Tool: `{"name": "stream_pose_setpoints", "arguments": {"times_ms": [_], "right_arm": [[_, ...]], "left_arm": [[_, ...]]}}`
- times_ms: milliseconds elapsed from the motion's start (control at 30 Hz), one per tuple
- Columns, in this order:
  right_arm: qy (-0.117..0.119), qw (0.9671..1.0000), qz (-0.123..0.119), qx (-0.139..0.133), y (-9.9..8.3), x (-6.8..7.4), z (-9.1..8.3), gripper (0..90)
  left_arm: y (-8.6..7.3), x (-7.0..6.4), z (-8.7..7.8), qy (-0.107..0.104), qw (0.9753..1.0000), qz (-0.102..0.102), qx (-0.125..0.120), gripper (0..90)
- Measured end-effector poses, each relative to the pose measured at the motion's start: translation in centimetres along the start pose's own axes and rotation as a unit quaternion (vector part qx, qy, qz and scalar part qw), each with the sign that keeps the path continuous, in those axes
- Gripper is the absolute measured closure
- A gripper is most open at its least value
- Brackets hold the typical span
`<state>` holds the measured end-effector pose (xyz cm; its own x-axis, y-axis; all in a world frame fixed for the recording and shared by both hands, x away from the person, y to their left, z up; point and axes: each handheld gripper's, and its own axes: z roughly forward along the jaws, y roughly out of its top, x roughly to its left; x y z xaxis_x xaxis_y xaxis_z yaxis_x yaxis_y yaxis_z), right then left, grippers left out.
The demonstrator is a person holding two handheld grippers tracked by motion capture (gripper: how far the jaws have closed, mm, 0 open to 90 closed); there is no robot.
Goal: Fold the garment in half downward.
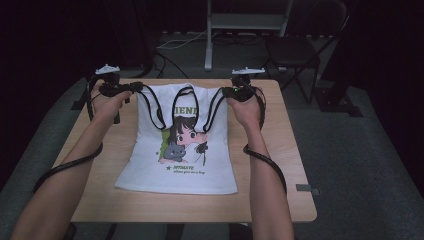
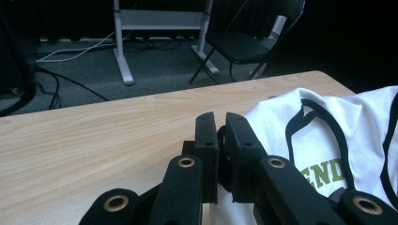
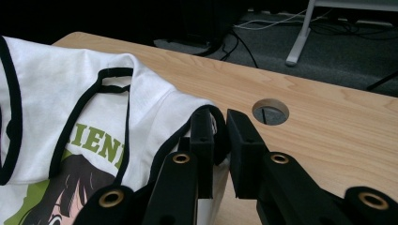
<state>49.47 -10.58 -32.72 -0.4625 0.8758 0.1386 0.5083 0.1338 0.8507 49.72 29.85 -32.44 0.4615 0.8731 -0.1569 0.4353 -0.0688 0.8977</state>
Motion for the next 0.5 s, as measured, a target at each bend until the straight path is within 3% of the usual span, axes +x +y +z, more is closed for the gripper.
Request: {"name": "stream_pose_setpoints", "arguments": {"times_ms": [500], "right_arm": [[-0.001,0.9999,-0.002,-0.013,1.1,0.2,-0.5,81.7]], "left_arm": [[1.3,0.0,-0.7,0.001,0.9999,0.008,-0.010,83.9]]}}
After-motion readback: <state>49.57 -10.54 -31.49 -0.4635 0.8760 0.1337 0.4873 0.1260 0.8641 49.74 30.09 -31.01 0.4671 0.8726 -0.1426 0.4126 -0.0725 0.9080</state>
